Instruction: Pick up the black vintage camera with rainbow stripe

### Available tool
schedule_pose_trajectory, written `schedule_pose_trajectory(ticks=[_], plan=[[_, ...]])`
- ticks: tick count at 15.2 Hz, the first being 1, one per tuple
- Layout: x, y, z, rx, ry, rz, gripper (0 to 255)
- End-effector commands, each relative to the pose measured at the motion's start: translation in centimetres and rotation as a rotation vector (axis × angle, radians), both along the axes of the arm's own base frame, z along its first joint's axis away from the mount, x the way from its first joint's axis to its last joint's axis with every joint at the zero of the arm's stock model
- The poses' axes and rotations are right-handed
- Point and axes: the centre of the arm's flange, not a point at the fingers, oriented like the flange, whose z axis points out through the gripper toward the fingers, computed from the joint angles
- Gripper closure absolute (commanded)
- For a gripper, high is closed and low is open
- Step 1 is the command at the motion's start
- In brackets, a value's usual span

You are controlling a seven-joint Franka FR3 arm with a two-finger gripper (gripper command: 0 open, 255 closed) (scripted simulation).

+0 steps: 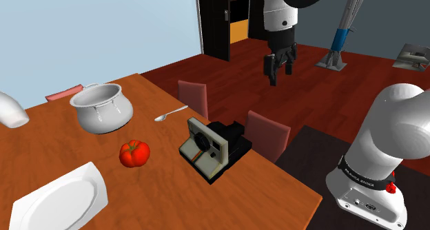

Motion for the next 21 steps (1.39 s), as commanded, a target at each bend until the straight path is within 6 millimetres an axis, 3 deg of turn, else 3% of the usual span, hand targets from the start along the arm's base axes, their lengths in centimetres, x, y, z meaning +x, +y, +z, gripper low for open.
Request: schedule_pose_trajectory(ticks=[1,21], plan=[[0.9,2.0,-1.1,0.009,-0.009,-0.002,0],[14.9,20.3,-10.0,0.084,-0.091,-0.012,0]])
